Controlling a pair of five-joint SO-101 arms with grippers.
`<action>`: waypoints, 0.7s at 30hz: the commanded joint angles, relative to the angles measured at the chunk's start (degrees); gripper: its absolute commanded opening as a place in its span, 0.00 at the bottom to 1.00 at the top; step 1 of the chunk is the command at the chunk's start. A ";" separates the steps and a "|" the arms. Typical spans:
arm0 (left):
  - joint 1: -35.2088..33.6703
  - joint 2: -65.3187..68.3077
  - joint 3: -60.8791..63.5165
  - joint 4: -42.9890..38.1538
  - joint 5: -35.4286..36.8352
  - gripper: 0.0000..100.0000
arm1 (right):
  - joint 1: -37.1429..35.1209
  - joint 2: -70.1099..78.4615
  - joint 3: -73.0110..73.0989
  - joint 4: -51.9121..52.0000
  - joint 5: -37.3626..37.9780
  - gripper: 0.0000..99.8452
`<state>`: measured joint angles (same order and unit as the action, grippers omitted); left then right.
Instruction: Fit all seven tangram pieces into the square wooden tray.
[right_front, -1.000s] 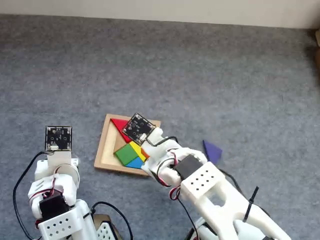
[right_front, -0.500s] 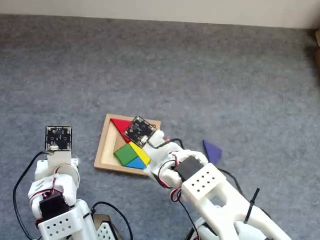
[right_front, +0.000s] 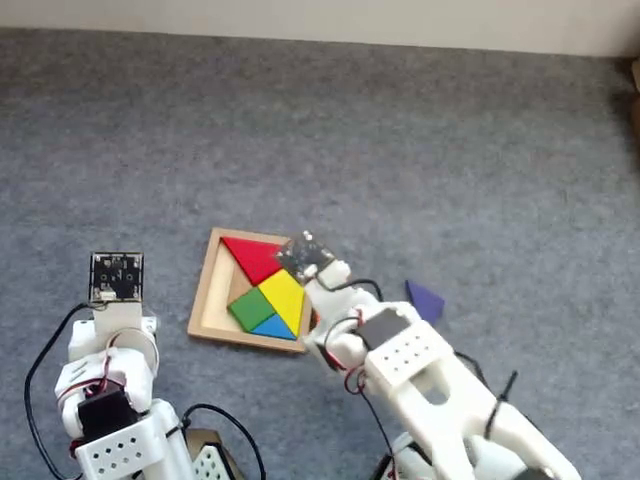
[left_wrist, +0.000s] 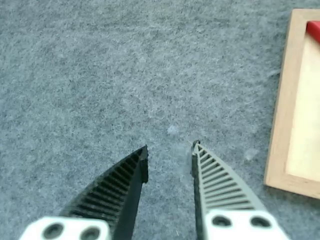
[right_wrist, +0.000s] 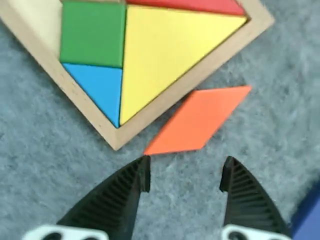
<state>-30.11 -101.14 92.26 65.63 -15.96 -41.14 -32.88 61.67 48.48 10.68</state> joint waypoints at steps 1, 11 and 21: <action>1.01 -3.21 -0.31 -1.05 -0.26 0.16 | 2.42 6.55 -7.69 -0.13 -1.93 0.19; 1.01 -3.21 -0.31 -1.05 -0.26 0.16 | 9.45 11.65 -15.34 -0.04 -3.78 0.16; 1.01 -3.21 -0.31 -0.97 -0.35 0.16 | 9.89 12.00 -14.73 -4.79 -3.34 0.16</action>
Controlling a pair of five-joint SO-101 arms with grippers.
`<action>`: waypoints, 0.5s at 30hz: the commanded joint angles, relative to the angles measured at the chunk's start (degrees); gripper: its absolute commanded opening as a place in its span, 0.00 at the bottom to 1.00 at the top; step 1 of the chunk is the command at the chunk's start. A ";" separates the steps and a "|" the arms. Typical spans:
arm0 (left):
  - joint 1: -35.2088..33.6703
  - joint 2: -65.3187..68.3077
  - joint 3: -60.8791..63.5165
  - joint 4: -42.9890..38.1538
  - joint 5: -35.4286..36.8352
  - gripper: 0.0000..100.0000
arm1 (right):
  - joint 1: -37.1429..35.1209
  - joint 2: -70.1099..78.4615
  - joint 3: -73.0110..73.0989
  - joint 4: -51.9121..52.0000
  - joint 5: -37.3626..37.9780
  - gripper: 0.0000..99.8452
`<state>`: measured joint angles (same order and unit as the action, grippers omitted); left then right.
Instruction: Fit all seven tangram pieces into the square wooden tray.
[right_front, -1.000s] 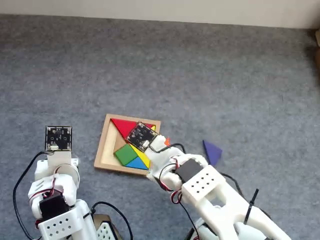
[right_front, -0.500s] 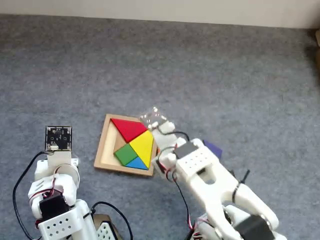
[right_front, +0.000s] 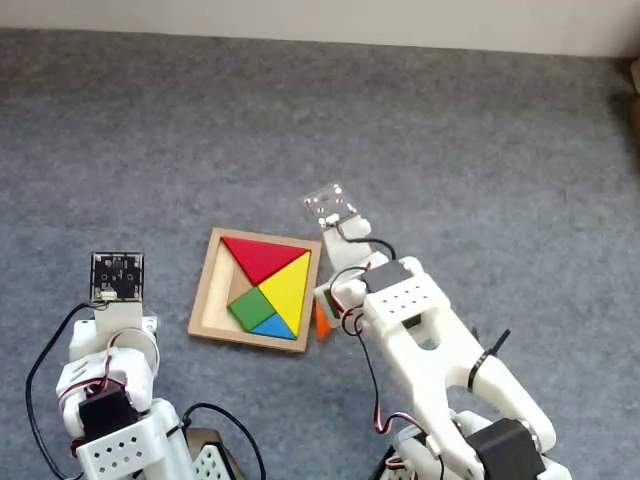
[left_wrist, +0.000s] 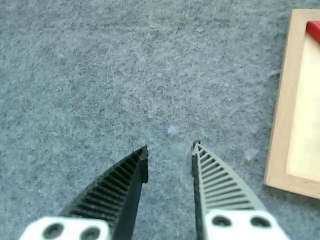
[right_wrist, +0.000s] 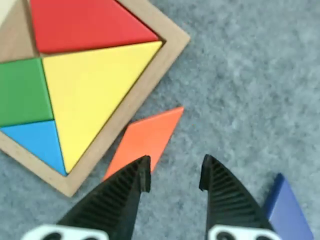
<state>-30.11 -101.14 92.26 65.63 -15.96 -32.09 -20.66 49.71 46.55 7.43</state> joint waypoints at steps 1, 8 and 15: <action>1.01 -3.21 -0.31 -0.97 -0.35 0.16 | 0.84 0.22 -2.77 -3.03 -0.09 0.16; 1.01 -3.21 -0.31 -0.97 -0.35 0.16 | 2.15 15.96 -6.11 -2.42 1.41 0.15; 1.01 -3.21 -0.31 -0.88 -0.35 0.16 | 9.63 21.14 -16.40 3.21 3.34 0.15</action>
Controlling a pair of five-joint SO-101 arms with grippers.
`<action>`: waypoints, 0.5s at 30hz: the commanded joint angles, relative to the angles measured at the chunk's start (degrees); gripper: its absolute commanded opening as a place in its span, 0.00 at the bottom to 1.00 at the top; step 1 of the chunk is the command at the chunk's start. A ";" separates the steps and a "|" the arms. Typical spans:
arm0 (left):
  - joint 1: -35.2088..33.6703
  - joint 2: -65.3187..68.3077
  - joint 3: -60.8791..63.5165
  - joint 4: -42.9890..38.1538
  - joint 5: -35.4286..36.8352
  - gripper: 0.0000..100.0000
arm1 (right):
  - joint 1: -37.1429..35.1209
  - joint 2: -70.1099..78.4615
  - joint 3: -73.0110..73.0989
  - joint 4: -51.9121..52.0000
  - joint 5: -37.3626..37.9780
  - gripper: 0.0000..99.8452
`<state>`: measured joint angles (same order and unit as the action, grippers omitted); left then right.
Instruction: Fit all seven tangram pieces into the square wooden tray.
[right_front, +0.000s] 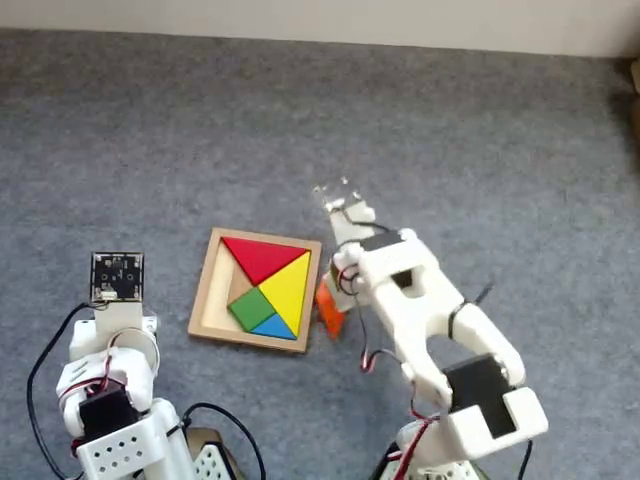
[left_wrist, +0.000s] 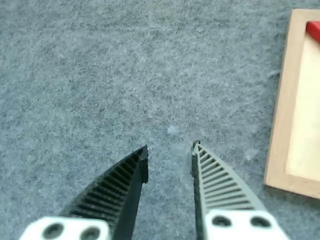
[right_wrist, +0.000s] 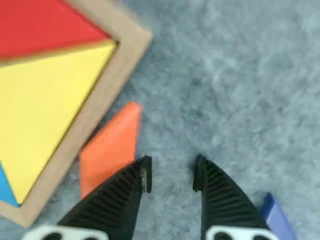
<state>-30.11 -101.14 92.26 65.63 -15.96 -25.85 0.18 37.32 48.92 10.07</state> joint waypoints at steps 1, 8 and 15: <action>1.01 -3.21 -0.31 -0.88 -0.35 0.16 | 3.82 0.40 -4.09 0.84 0.79 0.15; 1.01 -3.21 -0.31 -0.79 -0.35 0.16 | 5.32 -0.04 -4.62 1.10 0.79 0.15; 1.01 -3.21 -0.48 -0.97 -0.35 0.16 | 5.93 -12.35 -4.09 6.11 0.88 0.15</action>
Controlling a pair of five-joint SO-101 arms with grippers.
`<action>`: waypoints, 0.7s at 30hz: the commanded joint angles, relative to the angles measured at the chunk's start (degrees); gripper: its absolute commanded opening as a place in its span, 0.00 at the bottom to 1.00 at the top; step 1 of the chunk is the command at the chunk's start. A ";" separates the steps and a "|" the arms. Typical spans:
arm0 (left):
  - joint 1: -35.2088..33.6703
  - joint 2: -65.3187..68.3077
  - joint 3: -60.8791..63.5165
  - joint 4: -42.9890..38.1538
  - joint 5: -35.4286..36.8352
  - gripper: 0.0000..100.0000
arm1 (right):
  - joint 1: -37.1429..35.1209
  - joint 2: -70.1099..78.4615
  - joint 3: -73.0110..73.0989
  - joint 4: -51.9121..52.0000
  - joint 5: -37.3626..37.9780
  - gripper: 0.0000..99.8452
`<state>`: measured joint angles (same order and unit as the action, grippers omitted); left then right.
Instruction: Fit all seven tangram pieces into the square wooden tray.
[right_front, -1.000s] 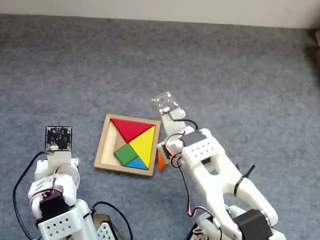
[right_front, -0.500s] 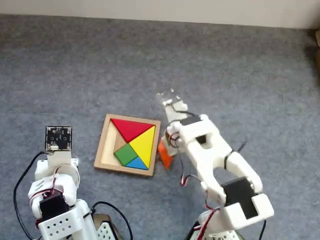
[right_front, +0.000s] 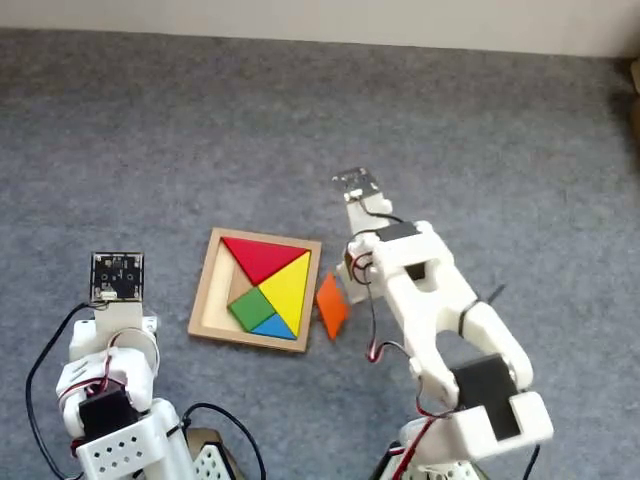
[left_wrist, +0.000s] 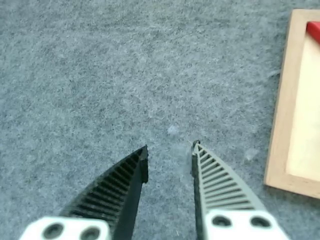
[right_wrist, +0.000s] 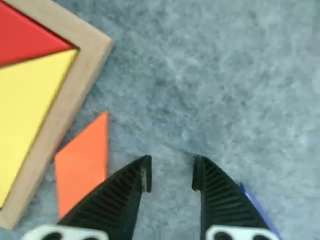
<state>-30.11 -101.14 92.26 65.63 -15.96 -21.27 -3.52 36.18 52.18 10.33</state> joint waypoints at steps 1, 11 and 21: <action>1.01 -3.21 -0.92 -0.88 -0.26 0.16 | 1.36 -11.38 -2.68 4.18 0.62 0.15; 10.07 -2.86 -17.10 6.77 -0.26 0.21 | 9.80 -30.64 12.00 7.16 0.62 0.15; 27.12 22.46 -34.68 10.29 0.09 0.23 | 24.66 -42.24 23.87 6.90 0.62 0.15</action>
<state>-8.84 -89.27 64.66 75.47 -15.96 -0.26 -41.67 59.03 58.86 10.33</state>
